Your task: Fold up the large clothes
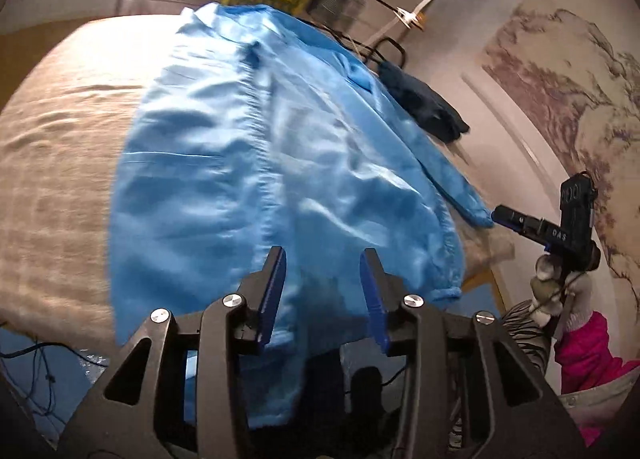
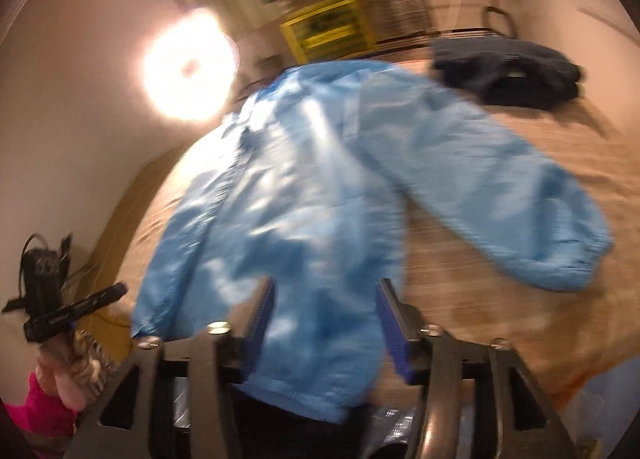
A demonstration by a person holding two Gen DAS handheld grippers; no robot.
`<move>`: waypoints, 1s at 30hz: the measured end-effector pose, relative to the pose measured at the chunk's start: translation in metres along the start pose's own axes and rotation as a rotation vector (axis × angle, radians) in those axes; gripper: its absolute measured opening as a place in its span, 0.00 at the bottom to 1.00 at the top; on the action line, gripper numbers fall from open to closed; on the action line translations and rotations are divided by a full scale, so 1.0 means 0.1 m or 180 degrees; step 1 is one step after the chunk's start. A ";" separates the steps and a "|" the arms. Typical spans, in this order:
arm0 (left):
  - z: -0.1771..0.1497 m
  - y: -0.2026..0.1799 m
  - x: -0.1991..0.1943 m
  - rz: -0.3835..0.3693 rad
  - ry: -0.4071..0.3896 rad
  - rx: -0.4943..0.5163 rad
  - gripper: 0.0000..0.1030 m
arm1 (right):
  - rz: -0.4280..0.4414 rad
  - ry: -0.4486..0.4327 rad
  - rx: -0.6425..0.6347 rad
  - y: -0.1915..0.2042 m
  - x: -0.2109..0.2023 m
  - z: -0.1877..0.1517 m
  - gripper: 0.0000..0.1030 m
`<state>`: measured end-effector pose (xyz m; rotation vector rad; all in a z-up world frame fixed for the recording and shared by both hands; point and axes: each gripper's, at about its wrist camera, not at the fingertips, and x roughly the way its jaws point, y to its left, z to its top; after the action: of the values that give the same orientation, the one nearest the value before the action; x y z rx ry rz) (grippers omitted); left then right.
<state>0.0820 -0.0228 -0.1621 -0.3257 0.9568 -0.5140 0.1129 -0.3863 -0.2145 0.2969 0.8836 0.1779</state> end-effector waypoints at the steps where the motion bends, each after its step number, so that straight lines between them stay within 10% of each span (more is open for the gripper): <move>1: 0.00 -0.06 0.03 -0.0015 0.0011 0.0022 0.38 | -0.0107 -0.0041 0.0041 -0.12 -0.06 0.02 0.64; 11: 0.25 -0.50 0.39 -0.0086 0.0115 0.0272 0.38 | -0.0614 -0.0250 0.1193 -1.60 -0.31 0.16 0.64; 22: 0.32 -0.49 0.75 -0.0079 0.0248 0.0137 0.38 | -0.0788 -0.0066 0.1875 -2.26 0.20 0.20 0.63; 30: 0.31 -0.43 0.79 -0.0031 0.0273 0.0113 0.38 | -0.0834 -0.0066 0.1293 -1.86 0.30 0.46 0.07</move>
<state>0.1339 -0.1012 -0.1787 -0.2782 1.0284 -0.5567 0.1734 -0.5624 -0.2703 0.5545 0.9261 -0.2511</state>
